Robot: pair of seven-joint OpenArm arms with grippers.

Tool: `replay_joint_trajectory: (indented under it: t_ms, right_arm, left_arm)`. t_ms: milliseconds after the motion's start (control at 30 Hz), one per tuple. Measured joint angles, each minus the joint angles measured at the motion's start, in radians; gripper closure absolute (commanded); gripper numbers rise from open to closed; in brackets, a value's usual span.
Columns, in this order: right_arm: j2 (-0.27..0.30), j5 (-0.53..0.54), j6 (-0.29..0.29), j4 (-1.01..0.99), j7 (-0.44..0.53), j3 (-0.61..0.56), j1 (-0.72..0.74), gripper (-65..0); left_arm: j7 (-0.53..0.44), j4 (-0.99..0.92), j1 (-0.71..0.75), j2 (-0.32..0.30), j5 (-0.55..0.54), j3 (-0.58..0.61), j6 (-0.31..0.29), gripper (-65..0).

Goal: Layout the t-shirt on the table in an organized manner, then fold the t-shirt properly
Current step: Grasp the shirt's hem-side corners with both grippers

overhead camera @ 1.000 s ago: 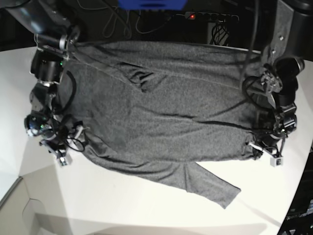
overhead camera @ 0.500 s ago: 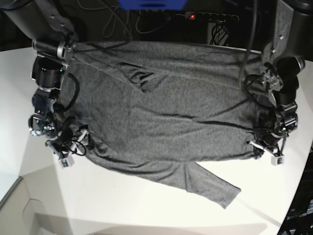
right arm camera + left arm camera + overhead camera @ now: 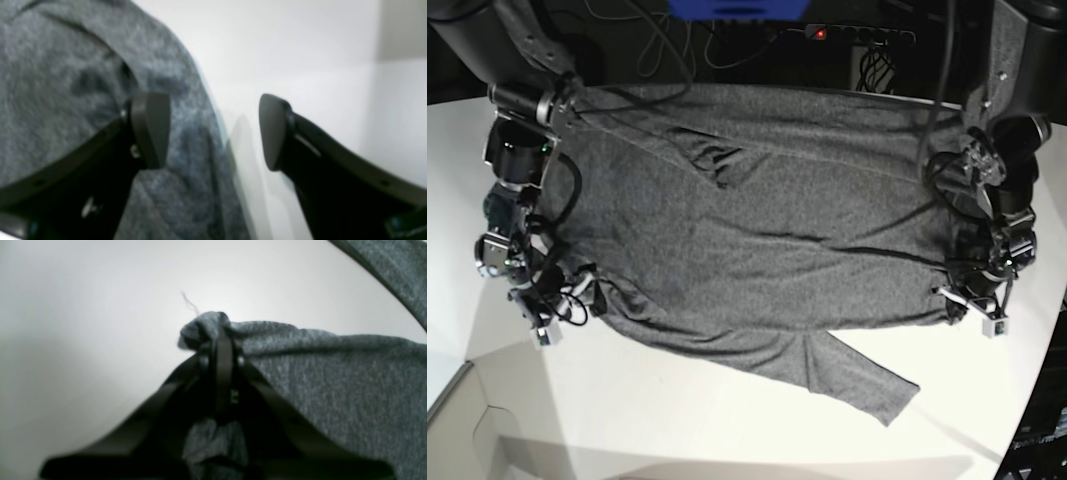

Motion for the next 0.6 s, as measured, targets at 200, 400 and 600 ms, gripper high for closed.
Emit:
replay_joint_trajectory:
  t_ms: [200, 400, 600]
  right_arm:
    - [0.001, 0.000, 0.000, -0.042, 0.006, 0.000, -0.006, -31.9]
    - [0.001, 0.015, -0.004, -0.079, 0.066, 0.000, -0.006, -24.1]
    - [0.001, 0.011, -0.003, -0.078, 0.063, 0.000, -0.008, 0.0]
  left_arm:
    - [-0.001, 0.000, 0.000, 0.000, 0.000, 0.000, 0.000, -0.1]
    - [0.000, 0.000, 0.000, 0.000, 0.000, 0.000, 0.000, -0.1]
    - [0.019, 0.027, 0.004, 0.003, 0.003, 0.000, -0.001, -0.1]
